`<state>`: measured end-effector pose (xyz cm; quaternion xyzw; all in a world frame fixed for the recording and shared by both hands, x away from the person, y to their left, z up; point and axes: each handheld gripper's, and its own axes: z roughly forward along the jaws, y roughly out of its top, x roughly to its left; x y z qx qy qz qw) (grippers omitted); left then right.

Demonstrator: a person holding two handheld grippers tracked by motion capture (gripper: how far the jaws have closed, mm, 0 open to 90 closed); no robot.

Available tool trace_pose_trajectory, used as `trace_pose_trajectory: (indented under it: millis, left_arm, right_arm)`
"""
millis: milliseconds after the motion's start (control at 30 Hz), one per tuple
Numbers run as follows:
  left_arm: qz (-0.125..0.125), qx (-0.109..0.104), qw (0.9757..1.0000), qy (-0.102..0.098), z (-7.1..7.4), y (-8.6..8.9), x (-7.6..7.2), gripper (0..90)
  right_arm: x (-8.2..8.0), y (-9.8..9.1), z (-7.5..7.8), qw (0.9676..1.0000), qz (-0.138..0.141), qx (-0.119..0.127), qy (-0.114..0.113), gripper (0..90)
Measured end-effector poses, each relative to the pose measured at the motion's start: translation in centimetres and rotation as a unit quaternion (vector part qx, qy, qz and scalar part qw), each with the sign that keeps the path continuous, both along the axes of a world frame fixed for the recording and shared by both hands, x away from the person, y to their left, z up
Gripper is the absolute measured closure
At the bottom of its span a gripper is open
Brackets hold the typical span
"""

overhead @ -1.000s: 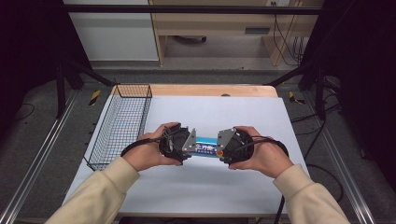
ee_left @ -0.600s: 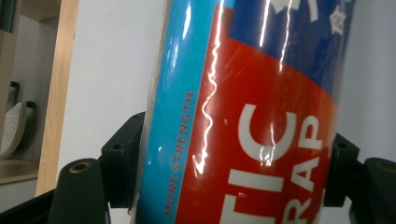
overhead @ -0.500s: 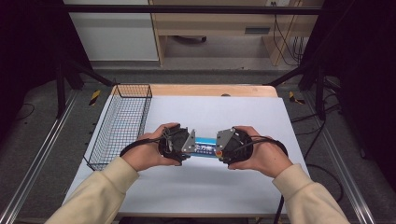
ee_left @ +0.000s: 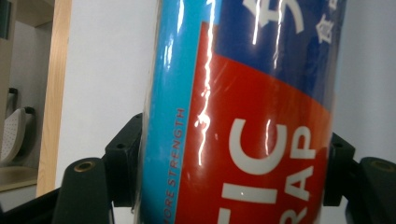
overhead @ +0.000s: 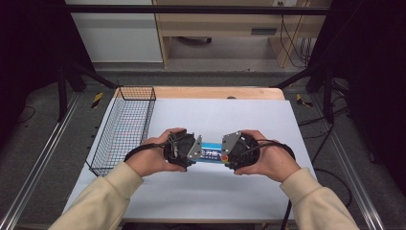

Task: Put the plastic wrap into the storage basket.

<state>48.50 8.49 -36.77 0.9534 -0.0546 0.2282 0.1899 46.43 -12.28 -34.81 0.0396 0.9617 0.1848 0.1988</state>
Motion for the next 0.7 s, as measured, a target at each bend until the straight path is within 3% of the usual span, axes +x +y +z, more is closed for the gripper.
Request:
trace_pose_trajectory:
  millis: [367, 467, 500, 567, 700]
  left_arm:
    - [0.015, -0.012, 0.9998, -0.001, -0.1, -0.2, -1.2, 29.8]
    - [0.019, -0.009, 0.9998, 0.001, -0.4, -0.3, -1.4, 29.9]
    - [0.020, -0.001, 0.9998, -0.003, -0.5, -0.2, -1.4, 29.9]
    - [0.023, -0.007, 0.9997, 0.000, -0.8, 0.0, -1.4, 29.9]
    - [0.035, -0.012, 0.9993, 0.002, -1.0, 0.6, -1.3, 29.9]
  right_arm:
    - [0.1, -0.4, -0.3, 0.9999, 0.013, 0.002, 0.004, 30.3]
    - [0.1, -0.5, -0.5, 0.9999, 0.010, -0.003, -0.002, 23.3]
    - [0.2, -0.6, -0.8, 0.9998, 0.003, -0.013, -0.011, 15.7]
    - [0.1, -1.0, -1.0, 0.9998, 0.000, -0.017, -0.011, 11.1]
    - [-0.1, -2.7, -1.2, 0.9993, -0.015, -0.024, -0.024, 7.6]
